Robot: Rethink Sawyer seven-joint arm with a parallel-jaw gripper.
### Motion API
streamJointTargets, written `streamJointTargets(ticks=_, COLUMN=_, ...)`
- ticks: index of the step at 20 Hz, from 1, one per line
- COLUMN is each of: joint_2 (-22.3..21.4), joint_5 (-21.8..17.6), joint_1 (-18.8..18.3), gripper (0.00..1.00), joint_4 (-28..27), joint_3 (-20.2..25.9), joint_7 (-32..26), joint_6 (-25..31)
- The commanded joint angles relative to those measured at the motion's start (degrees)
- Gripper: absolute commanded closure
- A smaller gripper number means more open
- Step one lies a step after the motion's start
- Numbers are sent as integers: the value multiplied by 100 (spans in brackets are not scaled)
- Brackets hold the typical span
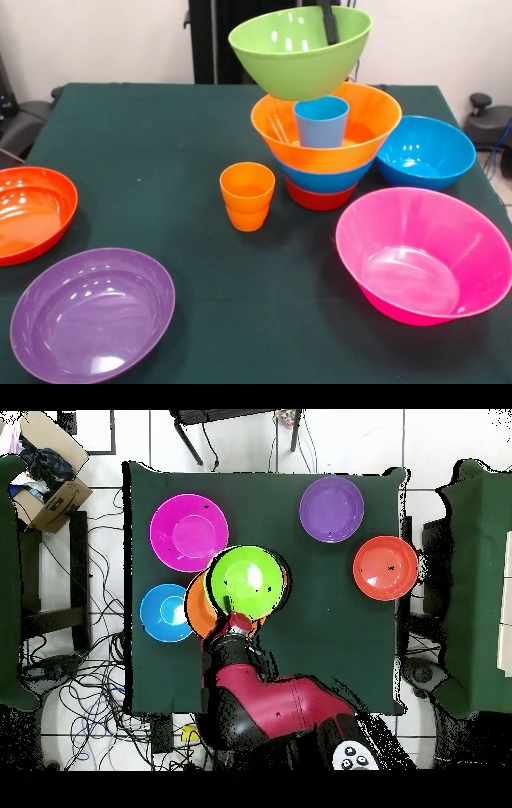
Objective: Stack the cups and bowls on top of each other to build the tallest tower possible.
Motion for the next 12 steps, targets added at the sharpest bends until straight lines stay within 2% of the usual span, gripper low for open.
streamJointTargets(ticks=1, joint_2=184, joint_5=-481, joint_1=180, gripper=100, joint_4=-408, joint_3=-480, joint_7=676, joint_6=-162)
streamJointTargets(ticks=12, joint_2=287, joint_5=-382, joint_1=604, gripper=100, joint_4=-373, joint_3=-690, joint_7=891, joint_6=-224)
